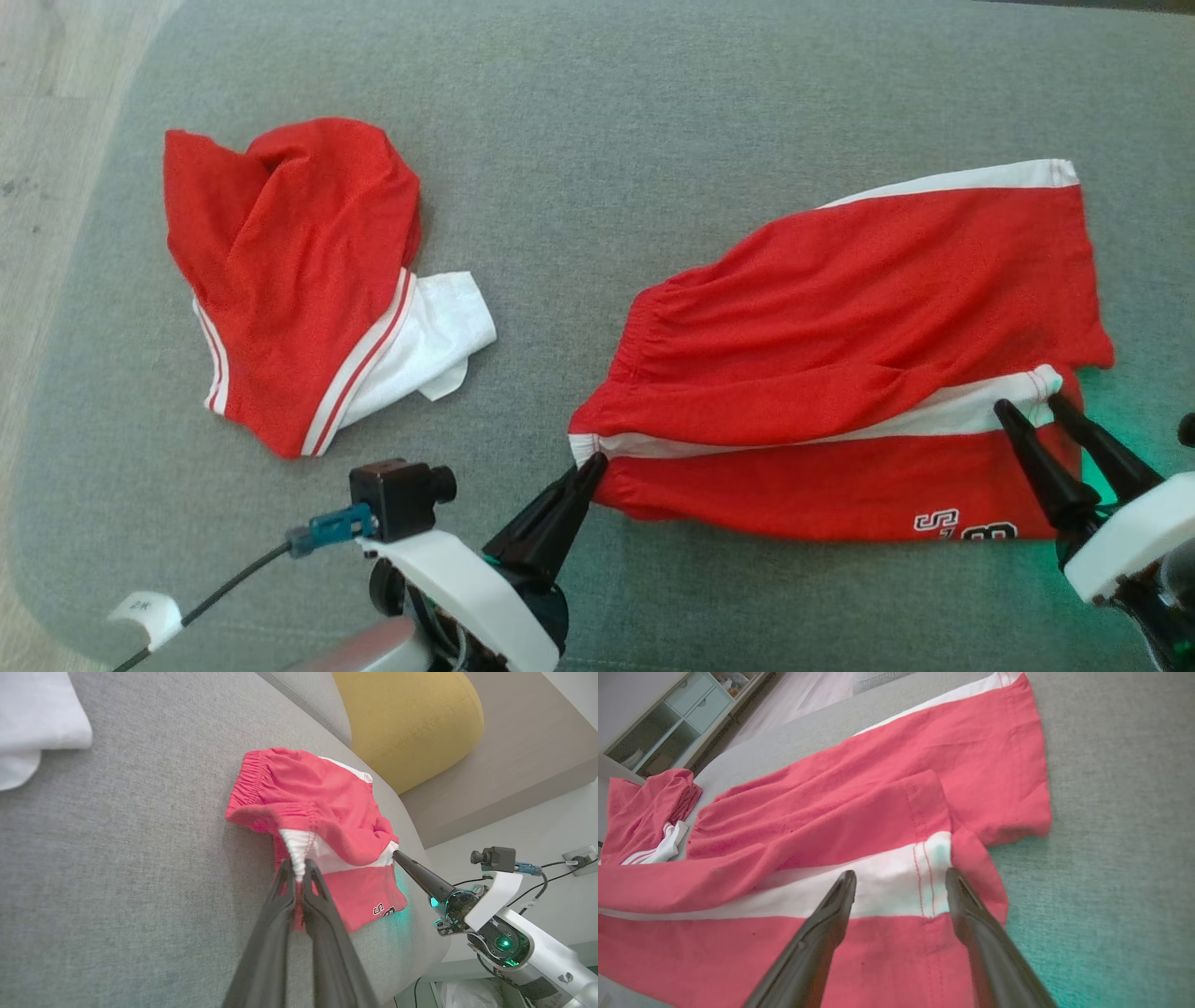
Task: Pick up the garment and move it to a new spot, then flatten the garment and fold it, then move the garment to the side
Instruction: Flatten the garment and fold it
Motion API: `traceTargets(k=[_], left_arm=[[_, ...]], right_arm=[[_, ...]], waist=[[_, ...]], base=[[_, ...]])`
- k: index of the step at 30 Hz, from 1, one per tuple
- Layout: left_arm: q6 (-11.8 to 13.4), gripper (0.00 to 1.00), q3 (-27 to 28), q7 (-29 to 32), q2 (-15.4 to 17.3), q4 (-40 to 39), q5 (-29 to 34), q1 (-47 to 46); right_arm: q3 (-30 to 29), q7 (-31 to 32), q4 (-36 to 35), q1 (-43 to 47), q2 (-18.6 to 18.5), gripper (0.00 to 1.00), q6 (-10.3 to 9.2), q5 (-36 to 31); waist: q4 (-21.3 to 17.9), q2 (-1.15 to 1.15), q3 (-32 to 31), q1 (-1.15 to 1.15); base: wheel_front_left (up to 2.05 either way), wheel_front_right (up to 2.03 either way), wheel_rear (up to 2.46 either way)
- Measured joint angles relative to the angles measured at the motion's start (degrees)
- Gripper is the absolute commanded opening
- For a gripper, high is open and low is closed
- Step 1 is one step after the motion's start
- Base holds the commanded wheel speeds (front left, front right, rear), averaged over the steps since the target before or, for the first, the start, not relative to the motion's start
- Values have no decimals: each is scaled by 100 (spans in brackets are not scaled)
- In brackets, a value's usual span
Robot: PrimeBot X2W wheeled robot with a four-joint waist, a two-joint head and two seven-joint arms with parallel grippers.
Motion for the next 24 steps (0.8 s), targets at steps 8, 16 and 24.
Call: traceTargets(k=[8,16,24], left_arm=[[-46,0,0,9,-26,14,44,-50],[-47,0,18,14,-23,23,44,-138],[-45,0,23,16,45,-158,43,-129]], right_arm=[[97,-30,414,-168,1,92,0,-67],[331,-158,444,-327,3,0,0,15],[101,-379,-145,-115,-308,0,0,229]], waist=[[75,0,85,0],[31,0,87,0],[-112,0,-180,0]], base=[[0,0,0],[0,0,0],[0,0,0]])
